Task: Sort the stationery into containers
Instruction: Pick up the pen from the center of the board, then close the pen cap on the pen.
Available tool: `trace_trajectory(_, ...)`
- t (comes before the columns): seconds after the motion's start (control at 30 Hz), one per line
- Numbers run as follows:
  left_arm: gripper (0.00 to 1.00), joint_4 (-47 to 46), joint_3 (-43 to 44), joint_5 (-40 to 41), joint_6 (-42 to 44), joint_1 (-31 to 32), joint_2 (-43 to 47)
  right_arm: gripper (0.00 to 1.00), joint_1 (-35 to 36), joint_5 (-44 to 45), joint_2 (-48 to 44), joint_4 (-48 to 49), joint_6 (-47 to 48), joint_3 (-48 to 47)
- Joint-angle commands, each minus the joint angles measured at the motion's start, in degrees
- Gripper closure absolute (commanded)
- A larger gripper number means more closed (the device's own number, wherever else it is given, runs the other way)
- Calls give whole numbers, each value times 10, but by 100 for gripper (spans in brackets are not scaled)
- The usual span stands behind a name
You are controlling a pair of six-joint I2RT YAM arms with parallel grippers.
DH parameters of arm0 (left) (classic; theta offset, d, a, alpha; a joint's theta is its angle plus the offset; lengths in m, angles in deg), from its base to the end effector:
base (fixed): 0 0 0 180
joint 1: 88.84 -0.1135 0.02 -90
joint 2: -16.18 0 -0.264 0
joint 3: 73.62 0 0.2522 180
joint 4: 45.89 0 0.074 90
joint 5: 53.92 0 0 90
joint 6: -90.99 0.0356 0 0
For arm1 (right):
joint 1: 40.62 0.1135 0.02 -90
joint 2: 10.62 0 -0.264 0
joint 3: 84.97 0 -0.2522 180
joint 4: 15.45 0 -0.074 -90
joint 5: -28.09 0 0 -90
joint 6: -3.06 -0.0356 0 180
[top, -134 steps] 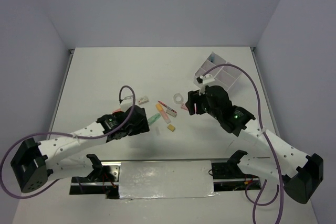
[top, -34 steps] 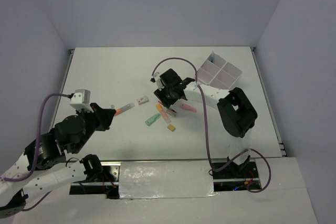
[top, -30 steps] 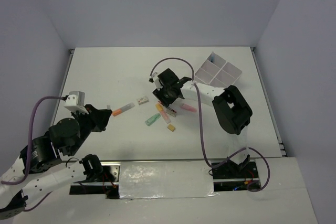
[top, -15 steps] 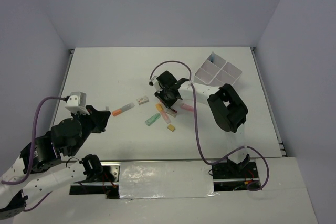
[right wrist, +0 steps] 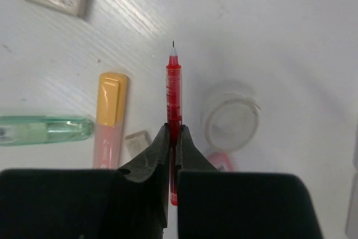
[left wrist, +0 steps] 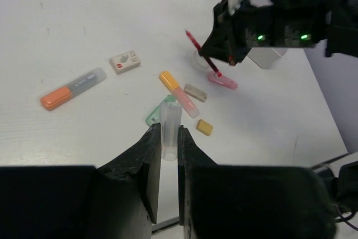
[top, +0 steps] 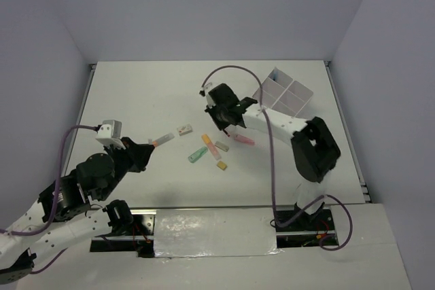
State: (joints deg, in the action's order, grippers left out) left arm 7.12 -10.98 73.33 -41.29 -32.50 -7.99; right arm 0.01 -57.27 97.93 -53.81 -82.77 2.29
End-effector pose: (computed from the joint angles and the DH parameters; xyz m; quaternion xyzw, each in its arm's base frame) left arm 0.0599 -0.0510 0.3528 -0.1022 0.7678 -0.2750 0.5696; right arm 0.3136 0.2653 0.2063 -0.3508 0.8837 0.0596 0.3040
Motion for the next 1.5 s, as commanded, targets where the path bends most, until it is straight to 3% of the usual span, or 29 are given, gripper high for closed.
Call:
trace_trajectory(0.0, 100, -106, -20, -41, 4, -2, 7, 100, 1, 21, -164, 53, -76, 30)
trace_trajectory(0.17, 100, -240, -58, -78, 19, -1, 3, 100, 26, -38, -340, 127, -181, 162)
trace_trajectory(0.23, 100, -287, -70, -94, 22, -1, 3, 100, 38, -121, -415, 197, -237, 242)
trace_trajectory(0.4, 100, -474, -115, -105, 19, -2, -2, 100, 81, -203, -548, 413, -353, 417)
trace_trajectory(0.47, 100, -540, -143, -116, 24, -2, -9, 100, 106, -224, -570, 478, -372, 444)
trace_trajectory(0.6, 100, -659, -153, -131, 21, -3, -47, 100, 132, -234, -585, 484, -379, 441)
trace_trajectory(0.83, 100, -610, -56, -148, -6, -12, -154, 100, 150, -236, -585, 502, -368, 422)
trace_trajectory(1.47, 100, -563, -43, -171, -34, -19, -172, 100, 152, -187, -555, 457, -287, 371)
